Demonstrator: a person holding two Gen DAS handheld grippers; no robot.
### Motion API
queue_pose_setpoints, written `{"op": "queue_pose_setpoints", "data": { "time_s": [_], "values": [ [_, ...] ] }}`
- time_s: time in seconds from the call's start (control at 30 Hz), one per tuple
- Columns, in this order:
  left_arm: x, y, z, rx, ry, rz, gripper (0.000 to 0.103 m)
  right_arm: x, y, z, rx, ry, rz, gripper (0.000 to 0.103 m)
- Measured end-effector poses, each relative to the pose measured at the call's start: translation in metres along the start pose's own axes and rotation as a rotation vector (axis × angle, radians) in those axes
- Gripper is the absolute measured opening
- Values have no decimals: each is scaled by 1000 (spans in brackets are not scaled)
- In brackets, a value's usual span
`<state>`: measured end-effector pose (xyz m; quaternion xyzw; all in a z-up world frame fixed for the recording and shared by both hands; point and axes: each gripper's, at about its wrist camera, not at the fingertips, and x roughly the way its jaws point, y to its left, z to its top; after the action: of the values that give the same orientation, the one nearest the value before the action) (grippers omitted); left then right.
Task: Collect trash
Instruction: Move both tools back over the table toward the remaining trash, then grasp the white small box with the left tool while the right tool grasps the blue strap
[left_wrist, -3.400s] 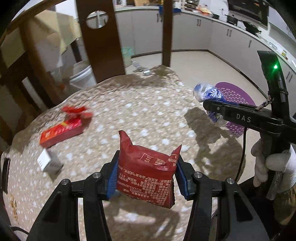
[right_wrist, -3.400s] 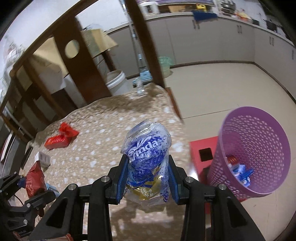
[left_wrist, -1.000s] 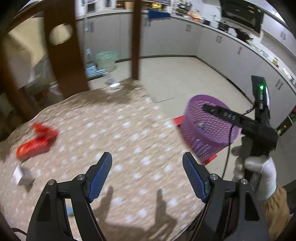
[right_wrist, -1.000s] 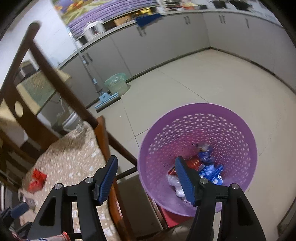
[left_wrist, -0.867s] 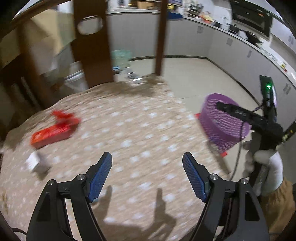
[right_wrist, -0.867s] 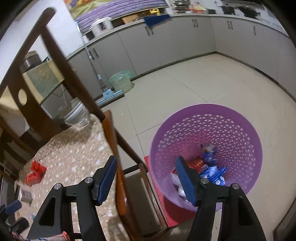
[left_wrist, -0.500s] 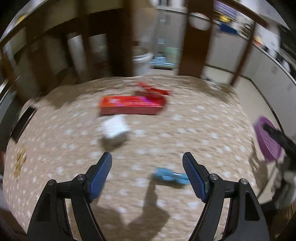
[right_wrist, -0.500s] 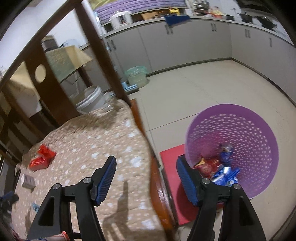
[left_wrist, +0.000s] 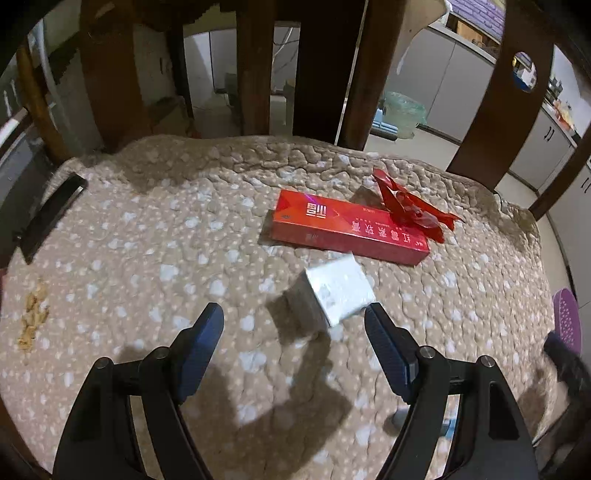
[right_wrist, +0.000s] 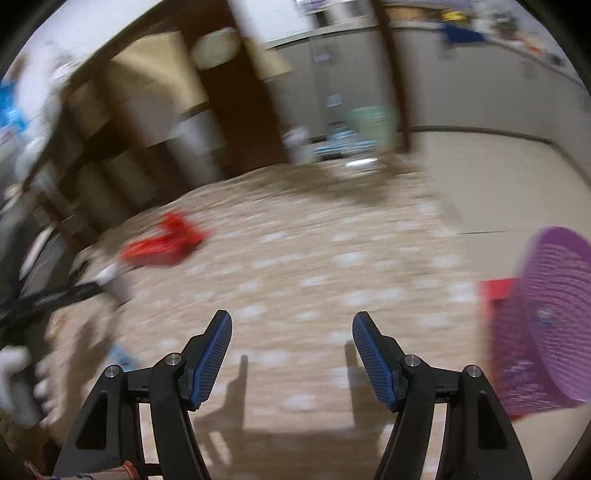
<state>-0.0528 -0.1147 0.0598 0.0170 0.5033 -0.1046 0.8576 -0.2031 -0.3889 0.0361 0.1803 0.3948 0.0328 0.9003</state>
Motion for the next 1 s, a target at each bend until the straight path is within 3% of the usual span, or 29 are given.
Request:
{"op": "queue_pose_setpoints", "data": {
  "time_s": [0.1,0.17,0.27,0.47,0.53,0.57,0.63,0.7,1.0],
  "values": [
    [13,-1,1,-9,29,-19,77,21,42,-10,-85,78,146,72],
    [18,-2,-1,-8,41,-27,75,34,73,-20,-177,117,178,72],
    [25,-1,-2,-12,62,-35,53,52,109,-32,-297,142,164,73],
    [31,9,1,-47,69,-59,47,78,143,-43,-405,161,114,72],
    [29,11,2,-42,64,-57,38,83,146,-42,-408,160,109,64],
    [28,13,2,-37,62,-56,35,84,146,-41,-410,161,100,55],
    [24,14,1,-29,46,-58,34,86,145,-39,-403,163,99,42],
    [16,11,0,-7,24,-62,34,85,141,-34,-378,176,119,19],
    [-21,-9,-22,86,-25,-86,34,56,121,-28,-314,154,122,17]
  ]
}}
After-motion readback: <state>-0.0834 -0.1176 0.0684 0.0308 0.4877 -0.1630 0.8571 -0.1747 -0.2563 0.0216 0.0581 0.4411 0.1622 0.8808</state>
